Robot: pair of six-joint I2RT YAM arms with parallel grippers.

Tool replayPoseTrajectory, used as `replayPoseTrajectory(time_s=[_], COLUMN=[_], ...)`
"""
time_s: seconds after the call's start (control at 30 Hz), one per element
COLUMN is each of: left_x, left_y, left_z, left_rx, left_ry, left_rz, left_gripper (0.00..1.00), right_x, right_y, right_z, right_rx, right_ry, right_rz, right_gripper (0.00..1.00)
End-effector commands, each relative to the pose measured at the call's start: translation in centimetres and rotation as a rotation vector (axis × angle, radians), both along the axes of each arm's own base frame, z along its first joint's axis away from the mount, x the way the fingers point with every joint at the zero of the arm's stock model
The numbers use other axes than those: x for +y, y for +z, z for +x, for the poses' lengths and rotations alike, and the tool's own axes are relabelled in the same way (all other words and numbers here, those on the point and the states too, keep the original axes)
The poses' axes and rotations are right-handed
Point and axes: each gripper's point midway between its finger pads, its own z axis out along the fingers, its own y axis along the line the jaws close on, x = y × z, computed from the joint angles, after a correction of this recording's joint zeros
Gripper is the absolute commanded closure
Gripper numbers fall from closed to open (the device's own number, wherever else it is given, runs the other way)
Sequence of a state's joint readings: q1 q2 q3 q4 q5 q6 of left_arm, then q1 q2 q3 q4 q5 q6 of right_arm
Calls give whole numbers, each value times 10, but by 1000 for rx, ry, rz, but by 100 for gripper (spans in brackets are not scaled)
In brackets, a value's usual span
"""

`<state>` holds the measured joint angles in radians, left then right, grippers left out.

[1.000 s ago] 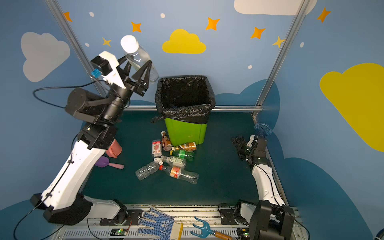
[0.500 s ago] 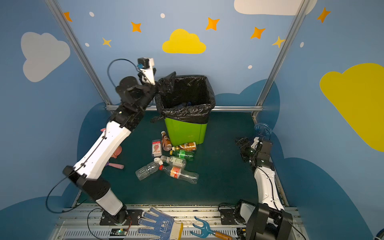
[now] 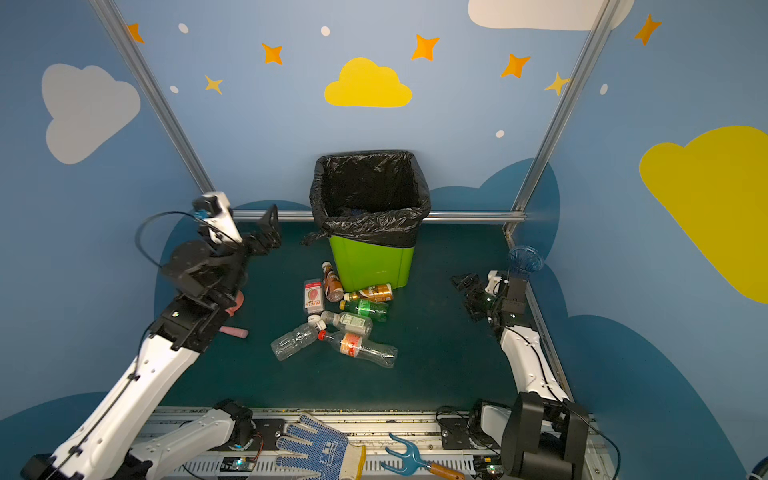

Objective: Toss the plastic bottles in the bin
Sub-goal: 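Lower the left gripper back to the bottle pile, then grasp the clear white-cap bottle by its neck with the left gripper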

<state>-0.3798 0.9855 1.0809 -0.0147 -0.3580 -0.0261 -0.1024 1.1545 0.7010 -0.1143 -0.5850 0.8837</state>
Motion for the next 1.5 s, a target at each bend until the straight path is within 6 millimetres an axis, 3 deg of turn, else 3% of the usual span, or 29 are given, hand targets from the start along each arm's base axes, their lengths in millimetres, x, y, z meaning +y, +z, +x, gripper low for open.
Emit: replayPoseTrajectory(time_s=[0.0,0.17,0.3,0.53,0.67,1.0,1.47], left_x=[37,31,16,-20,-26,-48,-49], left_y=[-79,-195,-245,-267,-286,-311,-353], left_z=[-22,-55,-79,-95,-95,-86,-94], left_rx=[194,505,725,888,943,1036,1247], left_ry=[139,66,-51,-416,-524,-675,-694], left_rz=[-83,-48,32,399,546,621,745], left_gripper=[0,0,0,0,0,5,14], right_x=[18,35,37,37,37,32,26], right_y=[14,5,2,-3,-6,-15,-27], right_z=[6,11,14,15,13,10,15], right_rx=[-50,-17,-4,19,28,49,78], right_ry=[58,89,83,80,76,64,66], right_rz=[-52,-55,-52,-50,-54,-66,-50], right_gripper=[5,5,5,5,5,5,5])
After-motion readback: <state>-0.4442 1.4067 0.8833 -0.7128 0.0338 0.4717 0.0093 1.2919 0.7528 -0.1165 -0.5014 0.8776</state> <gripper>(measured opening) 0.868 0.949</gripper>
